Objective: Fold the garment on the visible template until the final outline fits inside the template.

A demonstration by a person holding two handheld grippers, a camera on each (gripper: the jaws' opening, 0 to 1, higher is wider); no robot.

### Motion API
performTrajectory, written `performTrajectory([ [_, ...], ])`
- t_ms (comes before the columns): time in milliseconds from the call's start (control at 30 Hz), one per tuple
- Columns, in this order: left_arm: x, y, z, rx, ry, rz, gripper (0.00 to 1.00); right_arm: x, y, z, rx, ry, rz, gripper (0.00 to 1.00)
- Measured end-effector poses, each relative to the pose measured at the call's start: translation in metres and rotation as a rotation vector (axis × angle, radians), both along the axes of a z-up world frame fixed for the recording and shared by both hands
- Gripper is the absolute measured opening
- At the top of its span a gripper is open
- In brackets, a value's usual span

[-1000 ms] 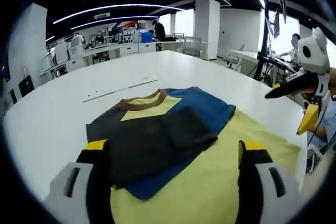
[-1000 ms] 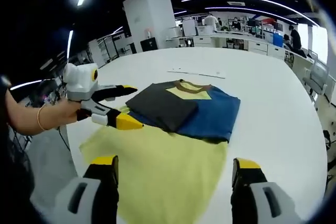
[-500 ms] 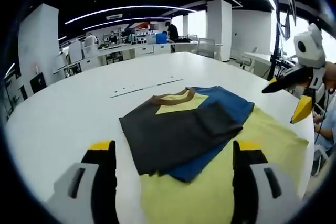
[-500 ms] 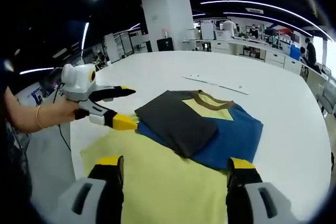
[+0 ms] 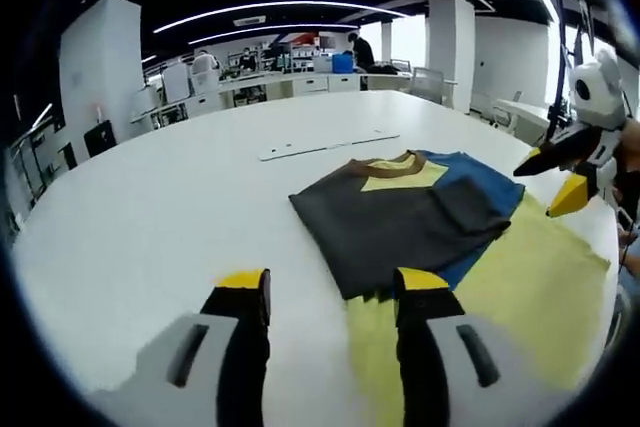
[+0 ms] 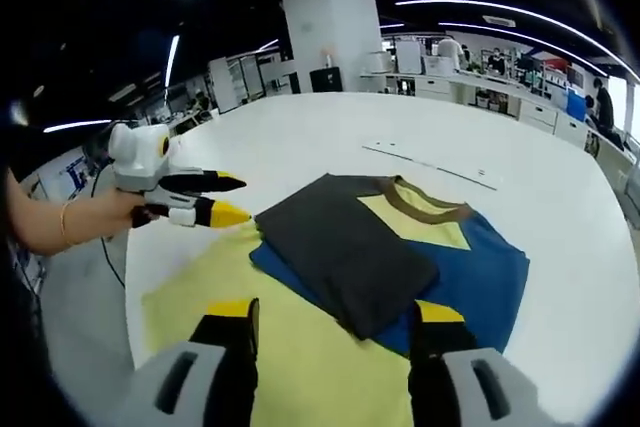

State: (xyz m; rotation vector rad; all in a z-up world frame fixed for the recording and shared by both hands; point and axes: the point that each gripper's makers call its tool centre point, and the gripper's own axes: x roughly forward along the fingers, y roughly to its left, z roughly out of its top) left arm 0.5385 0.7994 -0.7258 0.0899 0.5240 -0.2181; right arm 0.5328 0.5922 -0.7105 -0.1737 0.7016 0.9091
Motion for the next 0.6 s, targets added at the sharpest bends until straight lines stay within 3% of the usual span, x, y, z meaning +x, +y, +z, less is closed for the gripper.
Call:
performTrajectory([
  [300,0.002,0.015,-0.021,0.028,0.043,0.002,0.28,0.019,0.02,-0.019,-0.026,-0.027,0.006,0.42],
  [600,0.001,0.005,-0.03,-0.012,0.061,-0.037,0.24,0.027,0.033,-0.041,-0.067,-0.028,0.021,0.29],
])
